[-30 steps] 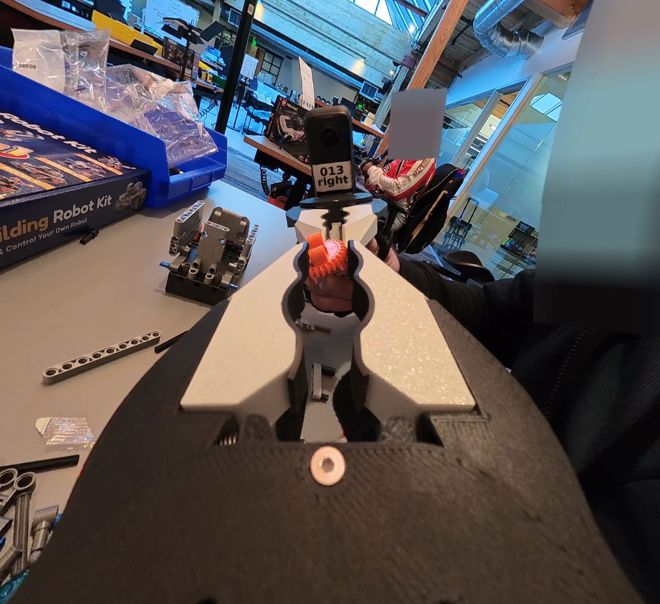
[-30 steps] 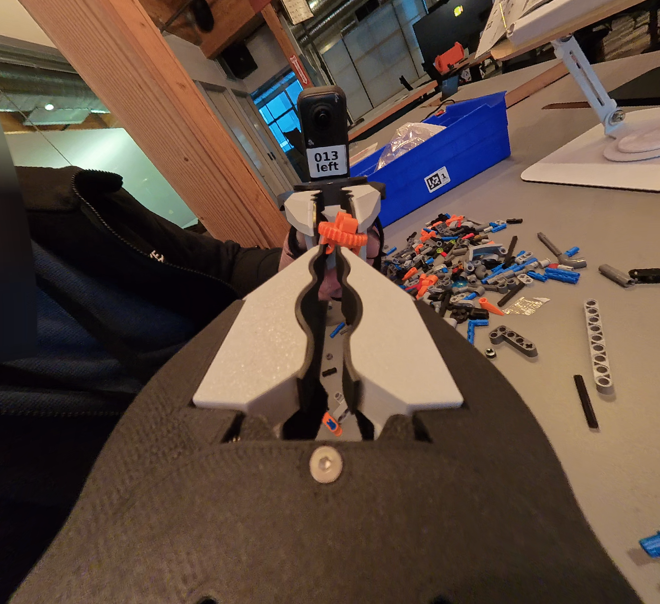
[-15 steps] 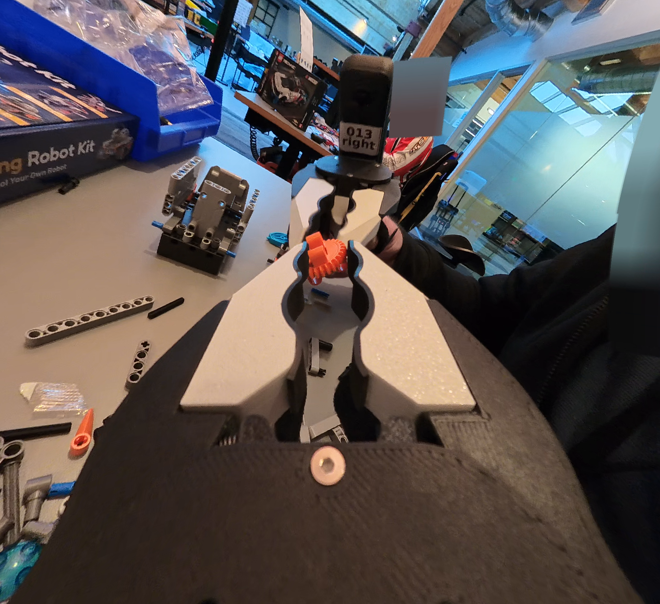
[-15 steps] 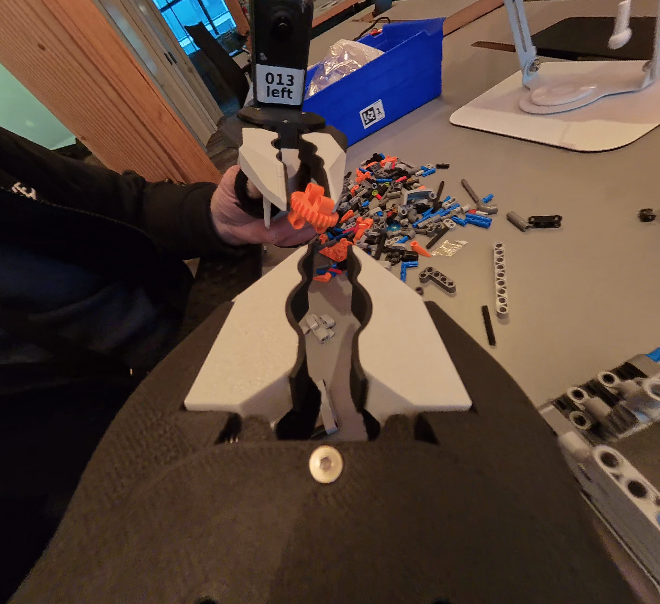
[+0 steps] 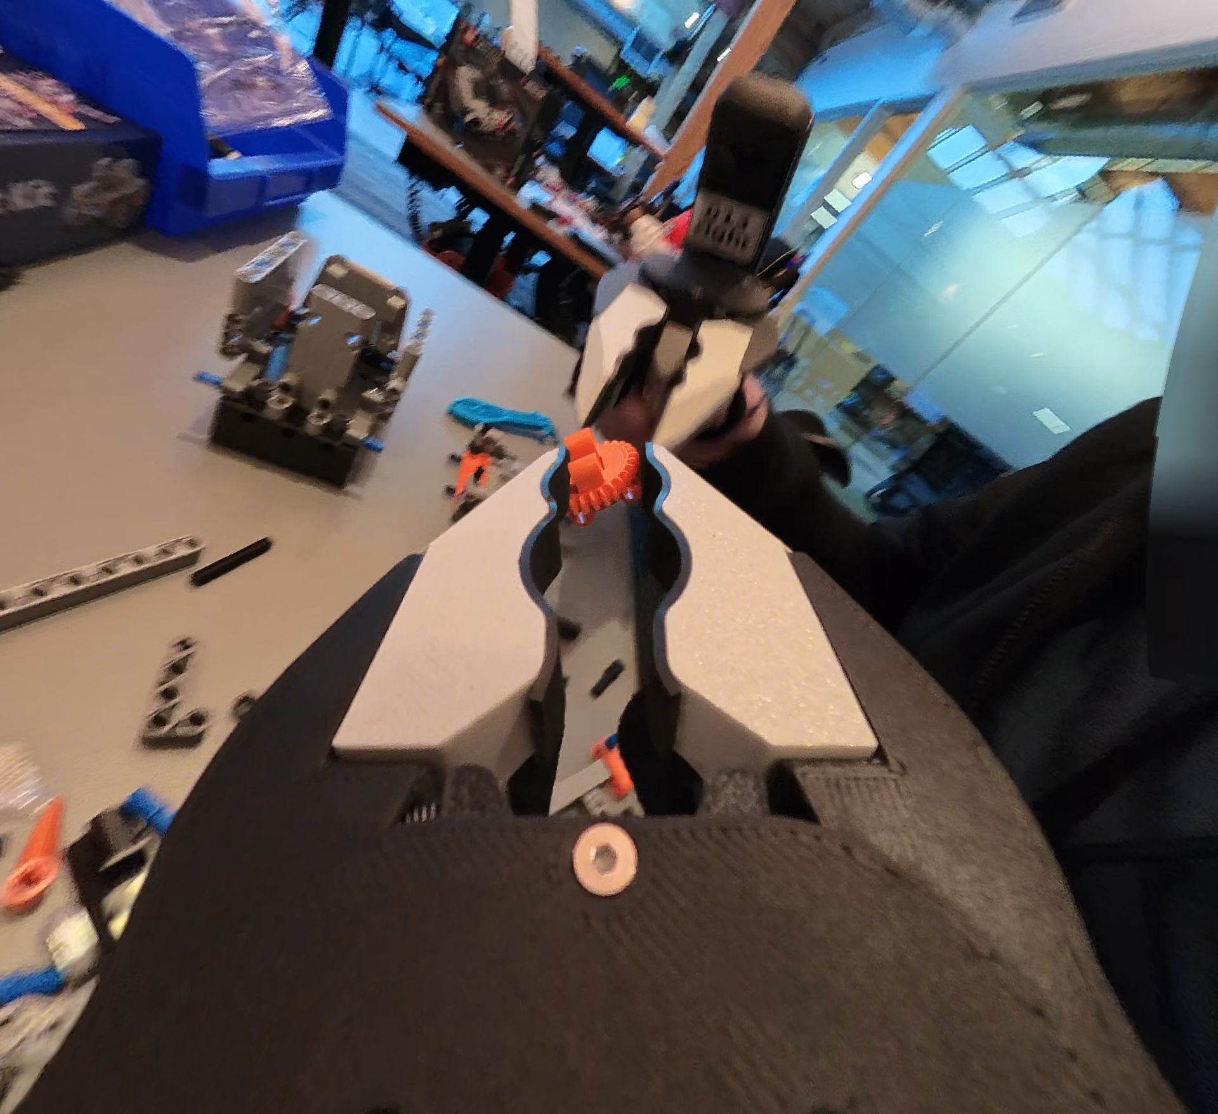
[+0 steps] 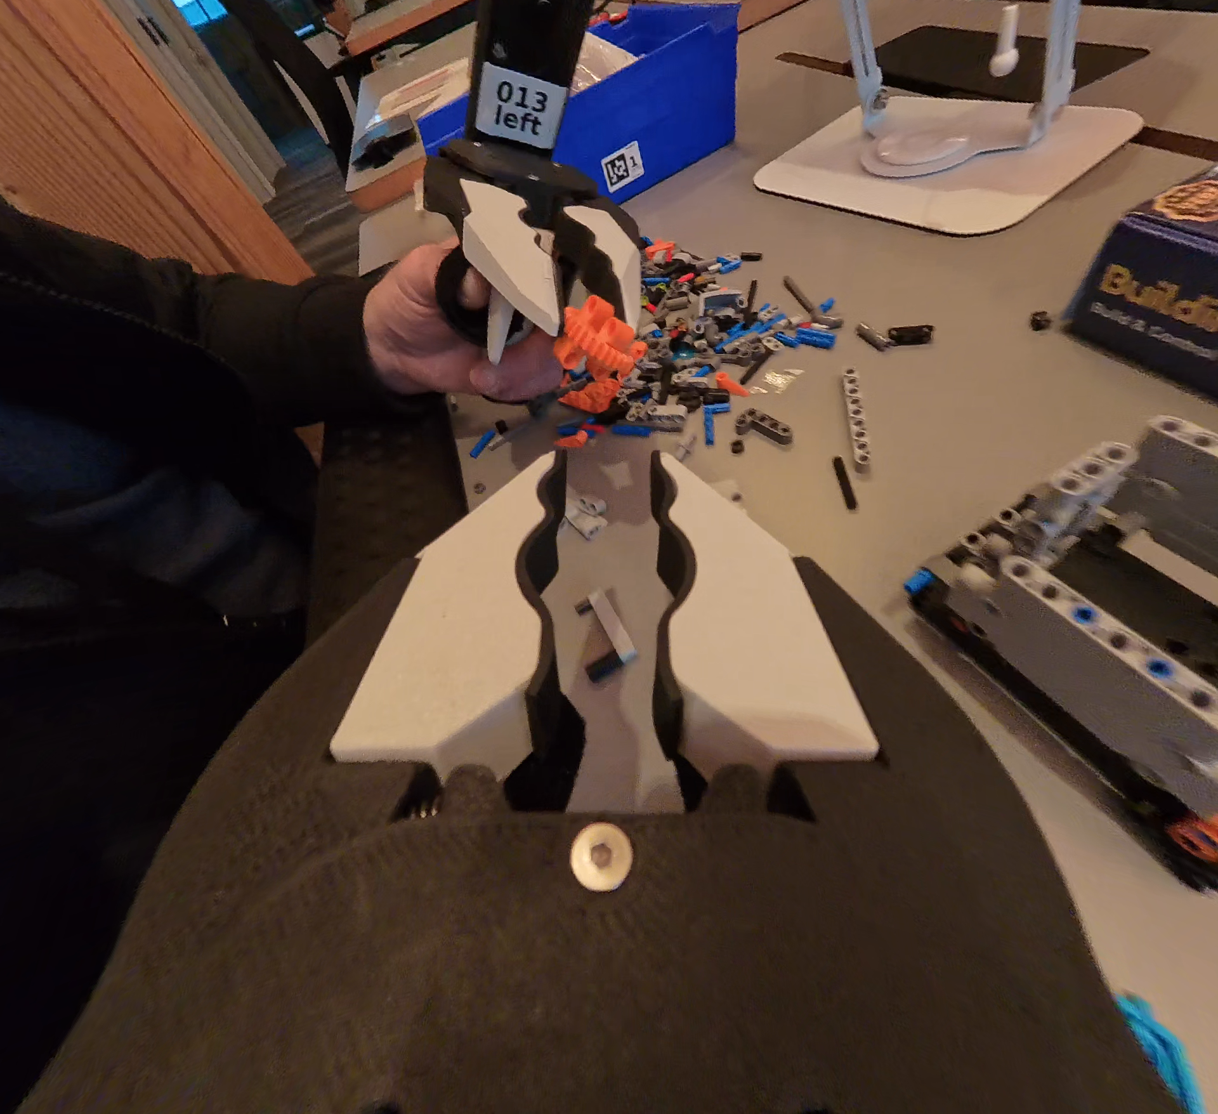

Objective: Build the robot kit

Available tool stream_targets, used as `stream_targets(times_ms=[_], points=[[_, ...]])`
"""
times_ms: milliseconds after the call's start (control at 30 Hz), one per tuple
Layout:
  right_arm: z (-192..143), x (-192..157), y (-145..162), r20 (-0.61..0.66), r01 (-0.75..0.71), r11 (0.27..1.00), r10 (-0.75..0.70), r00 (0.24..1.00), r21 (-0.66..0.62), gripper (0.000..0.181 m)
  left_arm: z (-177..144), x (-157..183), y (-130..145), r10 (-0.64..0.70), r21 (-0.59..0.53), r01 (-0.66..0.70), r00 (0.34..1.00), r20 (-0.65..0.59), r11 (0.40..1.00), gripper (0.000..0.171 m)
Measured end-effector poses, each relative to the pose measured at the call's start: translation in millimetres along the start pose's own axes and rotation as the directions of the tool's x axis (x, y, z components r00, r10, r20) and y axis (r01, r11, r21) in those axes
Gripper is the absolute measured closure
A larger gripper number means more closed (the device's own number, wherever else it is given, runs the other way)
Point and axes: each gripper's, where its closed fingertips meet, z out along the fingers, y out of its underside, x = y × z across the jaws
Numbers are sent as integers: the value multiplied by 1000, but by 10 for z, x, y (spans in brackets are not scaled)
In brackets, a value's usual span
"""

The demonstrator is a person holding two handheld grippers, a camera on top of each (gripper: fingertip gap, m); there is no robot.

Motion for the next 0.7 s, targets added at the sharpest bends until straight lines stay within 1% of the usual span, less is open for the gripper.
stream_targets(times_ms=[67,133,200,267,400,500,567,600,700], points=[[150,-86,-24,16,-18,1000,18,1000,25,154,16,56,-32,-6,28,7,999,-39,1000,153],[252,-152,-105,59,-79,994,74,996,76,154,12,82,-77,12,60,-9,999,-50,998,152],[285,-207,-210,127,-150,980,133,983,133,153,6,112,-97,31,72,-27,998,-60,997,152],[313,-209,-268,146,-178,970,155,977,166,153,1,135,-113,47,85,-42,997,-65,996,152],[353,-147,-288,-6,-46,983,48,999,177,161,-11,136,-143,22,110,-14,997,-73,994,152],[348,-128,-328,-114,65,984,-47,992,168,170,-34,121,-183,-8,137,19,997,-82,990,152],[367,-139,-339,-153,121,981,-98,983,152,176,-50,109,-196,-8,144,19,997,-76,989,152],[372,-148,-345,-168,148,978,-123,978,145,181,-55,92,-195,-13,143,22,998,-66,990,152],[361,-138,-362,-219,207,971,-178,959,120,181,-71,81,-191,-22,141,32,997,-67,989,152]])
